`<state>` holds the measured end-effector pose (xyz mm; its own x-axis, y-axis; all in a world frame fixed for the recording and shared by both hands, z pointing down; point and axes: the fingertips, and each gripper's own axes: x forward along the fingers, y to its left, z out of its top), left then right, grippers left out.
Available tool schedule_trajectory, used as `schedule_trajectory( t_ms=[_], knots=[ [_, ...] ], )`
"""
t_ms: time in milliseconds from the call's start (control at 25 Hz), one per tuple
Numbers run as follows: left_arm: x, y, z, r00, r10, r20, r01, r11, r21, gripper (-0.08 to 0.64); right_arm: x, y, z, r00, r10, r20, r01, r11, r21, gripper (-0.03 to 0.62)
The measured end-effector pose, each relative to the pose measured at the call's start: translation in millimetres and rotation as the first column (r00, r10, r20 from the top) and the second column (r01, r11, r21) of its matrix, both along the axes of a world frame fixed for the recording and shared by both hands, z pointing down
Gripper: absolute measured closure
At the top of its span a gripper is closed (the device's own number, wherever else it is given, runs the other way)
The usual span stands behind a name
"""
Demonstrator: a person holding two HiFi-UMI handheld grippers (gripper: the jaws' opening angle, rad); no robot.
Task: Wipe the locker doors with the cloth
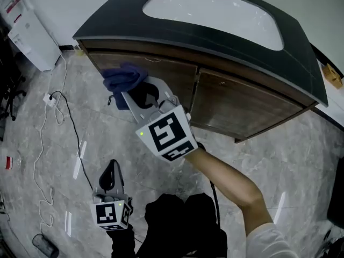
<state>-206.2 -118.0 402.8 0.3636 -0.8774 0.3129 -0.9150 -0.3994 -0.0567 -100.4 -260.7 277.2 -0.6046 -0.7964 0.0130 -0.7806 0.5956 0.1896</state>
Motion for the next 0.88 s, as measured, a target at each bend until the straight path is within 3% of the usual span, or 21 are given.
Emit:
schedule_trajectory(
  t_ms=[240, 440, 600, 760, 880],
  knots=[
    [26.1, 2.9, -121.8, 0.996, 0.082, -0.018, -0.082, 0.996, -0.026, 0.558, 43.5, 69.7, -61.7, 0.994, 0.105, 0.017, -0.103, 0.99, -0.096, 0.52],
    [45.1, -2.2, -226.3, 0.985, 0.157, -0.064, -0.16, 0.986, -0.047, 0.558, 75.1, 112.7, -135.9, 0.971, 0.229, 0.066, -0.212, 0.957, -0.199, 0.52],
    [64.0, -3.3, -301.3, 0.972, 0.219, -0.089, -0.222, 0.975, -0.023, 0.558, 112.2, 144.8, -193.7, 0.932, 0.345, 0.115, -0.309, 0.919, -0.246, 0.52],
    [82.3, 7.3, -370.2, 0.956, 0.278, -0.095, -0.278, 0.96, 0.016, 0.558, 148.7, 185.7, -250.6, 0.888, 0.446, 0.108, -0.415, 0.881, -0.226, 0.52],
    [97.2, 21.9, -421.1, 0.93, 0.35, -0.114, -0.346, 0.937, 0.052, 0.558, 162.6, 213.0, -297.9, 0.856, 0.502, 0.121, -0.469, 0.854, -0.225, 0.52]
  ],
)
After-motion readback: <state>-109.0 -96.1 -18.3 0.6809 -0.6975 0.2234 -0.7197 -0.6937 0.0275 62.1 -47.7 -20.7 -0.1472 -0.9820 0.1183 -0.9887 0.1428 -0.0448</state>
